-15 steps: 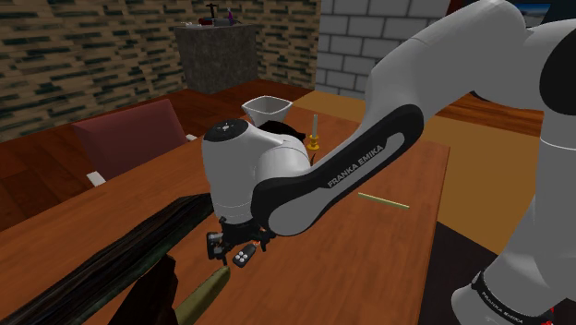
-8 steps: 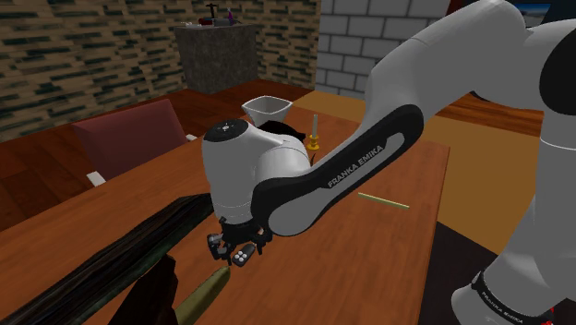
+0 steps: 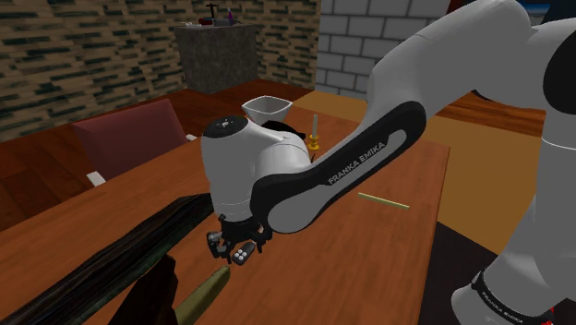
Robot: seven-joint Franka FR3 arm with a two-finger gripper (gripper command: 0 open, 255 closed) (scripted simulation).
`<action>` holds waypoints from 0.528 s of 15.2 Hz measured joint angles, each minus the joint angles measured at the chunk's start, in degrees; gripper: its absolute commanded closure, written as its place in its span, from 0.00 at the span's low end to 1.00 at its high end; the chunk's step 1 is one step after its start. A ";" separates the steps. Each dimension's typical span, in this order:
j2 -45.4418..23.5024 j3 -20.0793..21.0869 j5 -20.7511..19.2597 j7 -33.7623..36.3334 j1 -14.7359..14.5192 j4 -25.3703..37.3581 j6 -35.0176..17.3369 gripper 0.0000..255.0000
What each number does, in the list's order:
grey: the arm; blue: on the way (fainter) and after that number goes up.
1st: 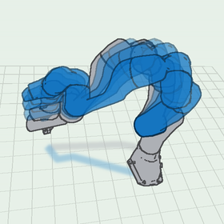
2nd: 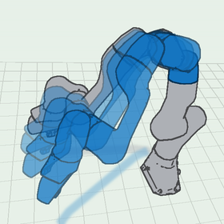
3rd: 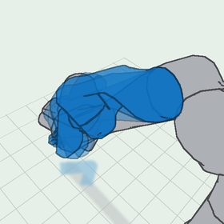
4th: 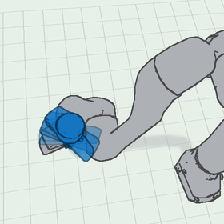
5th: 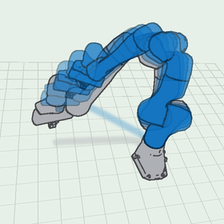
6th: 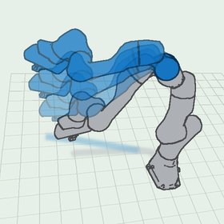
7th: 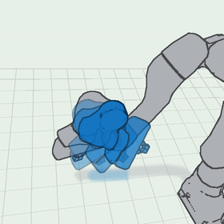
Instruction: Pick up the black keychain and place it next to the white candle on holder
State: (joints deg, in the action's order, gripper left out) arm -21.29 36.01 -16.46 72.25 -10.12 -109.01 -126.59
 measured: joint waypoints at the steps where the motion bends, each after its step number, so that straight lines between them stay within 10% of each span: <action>1: 0.38 0.16 0.30 -0.16 0.10 0.17 0.47 1.00; 8: 3.03 1.22 2.57 -1.68 0.89 2.30 4.77 1.00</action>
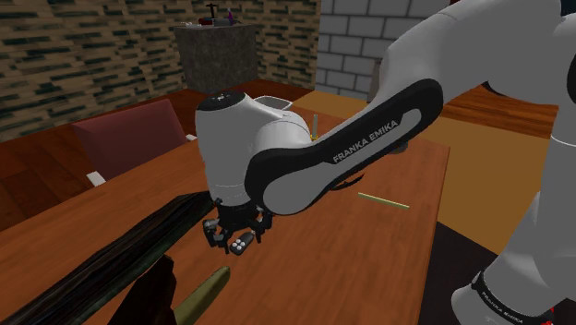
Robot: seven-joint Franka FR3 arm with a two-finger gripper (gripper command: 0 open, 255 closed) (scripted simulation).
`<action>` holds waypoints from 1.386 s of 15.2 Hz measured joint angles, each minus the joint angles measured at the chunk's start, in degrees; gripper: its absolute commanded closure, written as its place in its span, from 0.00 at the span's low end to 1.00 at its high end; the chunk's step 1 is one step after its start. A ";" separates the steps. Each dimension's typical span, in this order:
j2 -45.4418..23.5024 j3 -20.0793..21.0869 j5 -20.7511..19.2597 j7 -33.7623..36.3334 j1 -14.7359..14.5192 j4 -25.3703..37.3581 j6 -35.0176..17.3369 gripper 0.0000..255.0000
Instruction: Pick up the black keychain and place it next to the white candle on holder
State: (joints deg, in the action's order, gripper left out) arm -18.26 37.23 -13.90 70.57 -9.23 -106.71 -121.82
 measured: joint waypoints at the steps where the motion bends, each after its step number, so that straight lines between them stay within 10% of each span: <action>1: 0.40 0.15 0.34 -0.24 0.10 0.42 0.72 1.00; 21: 5.04 1.62 4.33 -3.16 0.92 10.69 14.44 1.00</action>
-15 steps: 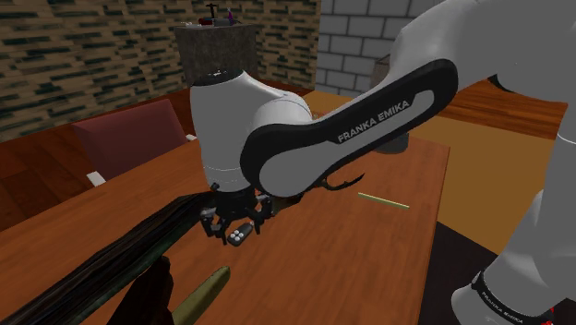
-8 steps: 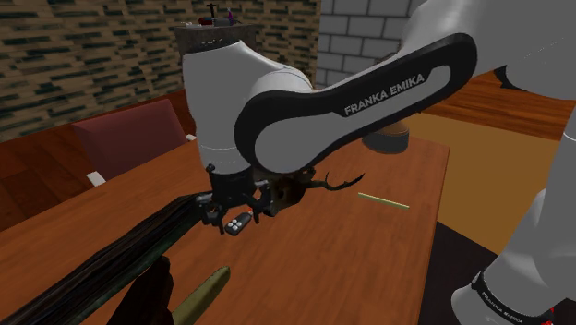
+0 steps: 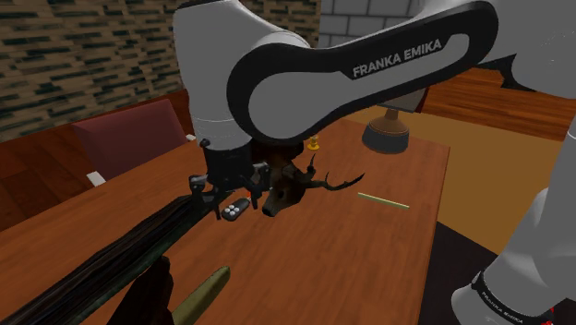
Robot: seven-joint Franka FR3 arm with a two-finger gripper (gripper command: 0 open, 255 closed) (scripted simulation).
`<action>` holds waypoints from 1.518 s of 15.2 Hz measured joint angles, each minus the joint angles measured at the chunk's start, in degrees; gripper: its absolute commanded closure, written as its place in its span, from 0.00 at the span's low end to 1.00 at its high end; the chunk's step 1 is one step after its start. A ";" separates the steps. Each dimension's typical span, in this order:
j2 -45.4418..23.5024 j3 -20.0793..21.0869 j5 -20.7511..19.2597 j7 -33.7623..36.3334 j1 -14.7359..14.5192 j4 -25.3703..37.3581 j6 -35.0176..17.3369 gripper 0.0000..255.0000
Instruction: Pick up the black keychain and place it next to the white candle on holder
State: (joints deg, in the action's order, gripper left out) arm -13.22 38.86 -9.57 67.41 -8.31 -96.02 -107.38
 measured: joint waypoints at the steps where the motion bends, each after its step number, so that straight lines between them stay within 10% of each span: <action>1: 0.23 0.06 0.17 -0.05 0.01 0.42 0.61 1.00; 12: 0.14 0.43 0.33 -0.30 -0.76 8.85 8.92 1.00; 23: 11.84 -4.98 8.18 -16.64 10.04 -2.55 6.33 1.00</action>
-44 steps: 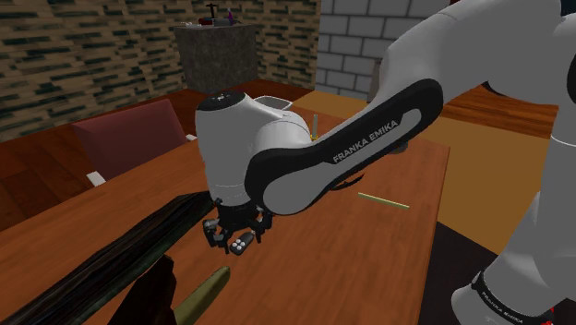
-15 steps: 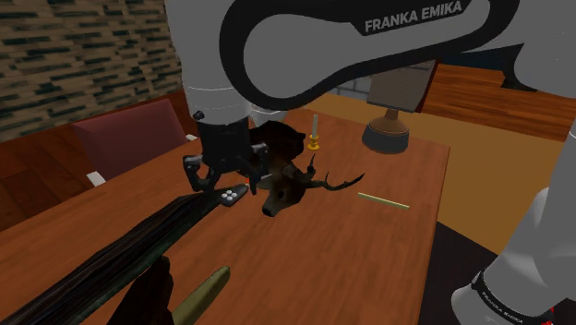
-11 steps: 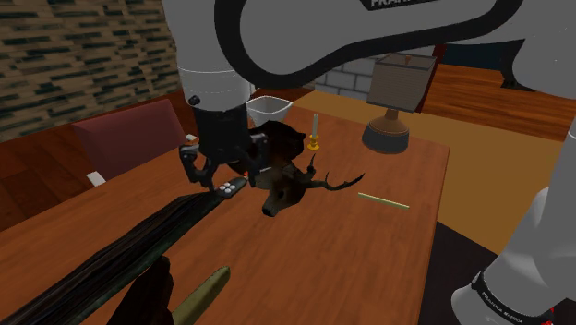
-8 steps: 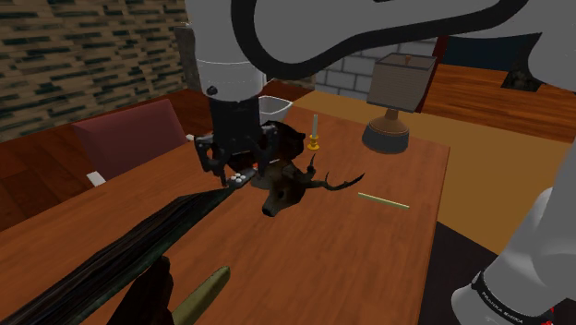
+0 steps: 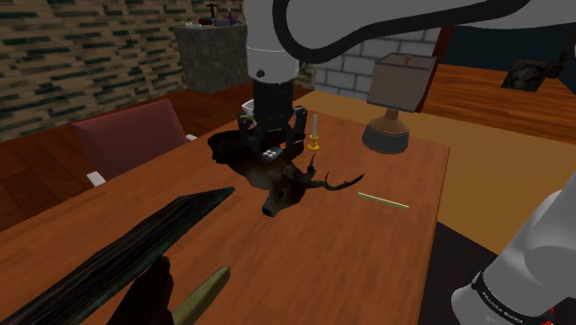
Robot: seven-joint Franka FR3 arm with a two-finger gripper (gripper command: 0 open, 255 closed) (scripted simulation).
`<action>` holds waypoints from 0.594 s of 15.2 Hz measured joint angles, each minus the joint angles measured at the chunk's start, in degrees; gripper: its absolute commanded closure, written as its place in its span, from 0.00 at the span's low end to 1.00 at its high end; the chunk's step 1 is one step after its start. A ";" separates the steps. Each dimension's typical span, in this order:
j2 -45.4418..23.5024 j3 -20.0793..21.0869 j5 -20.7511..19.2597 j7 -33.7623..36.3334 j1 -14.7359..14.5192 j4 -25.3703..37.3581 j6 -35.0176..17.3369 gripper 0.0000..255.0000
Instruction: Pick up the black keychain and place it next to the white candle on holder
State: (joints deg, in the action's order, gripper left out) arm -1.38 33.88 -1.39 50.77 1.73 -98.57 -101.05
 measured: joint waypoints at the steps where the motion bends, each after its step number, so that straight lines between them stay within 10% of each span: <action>1: 1.14 -0.83 0.69 -1.86 0.94 -1.19 -0.27 1.00; 9: 5.15 -7.07 2.91 -14.19 6.58 -5.54 -1.14 1.00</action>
State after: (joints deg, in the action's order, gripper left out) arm 3.77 26.81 1.52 36.59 8.31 -104.11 -102.18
